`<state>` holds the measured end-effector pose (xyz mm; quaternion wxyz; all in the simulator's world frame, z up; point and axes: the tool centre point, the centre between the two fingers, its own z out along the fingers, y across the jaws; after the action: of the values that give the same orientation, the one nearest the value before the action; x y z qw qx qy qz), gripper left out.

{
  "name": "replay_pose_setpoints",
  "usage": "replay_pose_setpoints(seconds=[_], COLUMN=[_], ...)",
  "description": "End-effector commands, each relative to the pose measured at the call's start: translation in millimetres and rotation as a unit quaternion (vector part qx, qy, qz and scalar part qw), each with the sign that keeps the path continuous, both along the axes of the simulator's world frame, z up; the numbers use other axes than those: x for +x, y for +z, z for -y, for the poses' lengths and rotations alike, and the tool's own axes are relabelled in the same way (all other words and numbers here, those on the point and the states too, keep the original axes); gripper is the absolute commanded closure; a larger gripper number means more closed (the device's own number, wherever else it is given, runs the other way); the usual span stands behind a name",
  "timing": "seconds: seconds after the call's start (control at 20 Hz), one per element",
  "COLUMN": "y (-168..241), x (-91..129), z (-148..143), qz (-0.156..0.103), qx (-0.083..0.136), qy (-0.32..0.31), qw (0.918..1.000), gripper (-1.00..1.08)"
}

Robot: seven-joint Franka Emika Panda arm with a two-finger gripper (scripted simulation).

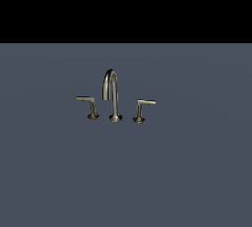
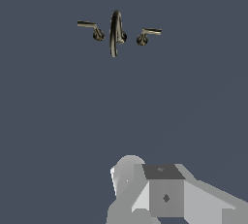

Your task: Turn on the faucet by rotating a designated handle.

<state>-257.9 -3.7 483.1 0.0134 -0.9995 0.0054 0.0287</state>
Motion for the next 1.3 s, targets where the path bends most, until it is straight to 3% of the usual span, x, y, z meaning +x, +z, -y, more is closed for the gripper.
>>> replay_pose_setpoints(seconds=[0.0,0.75,1.25], y=[0,-33,-88], x=[0,24,69], z=[0,-16,-34], qz=[0.0,0.001,0.002], qx=[0.0,-0.002,-0.006], qy=[0.0,-0.07,-0.187], qw=[1.0,0.9976,0.9824], gripper=[1.08,1.08,1.08])
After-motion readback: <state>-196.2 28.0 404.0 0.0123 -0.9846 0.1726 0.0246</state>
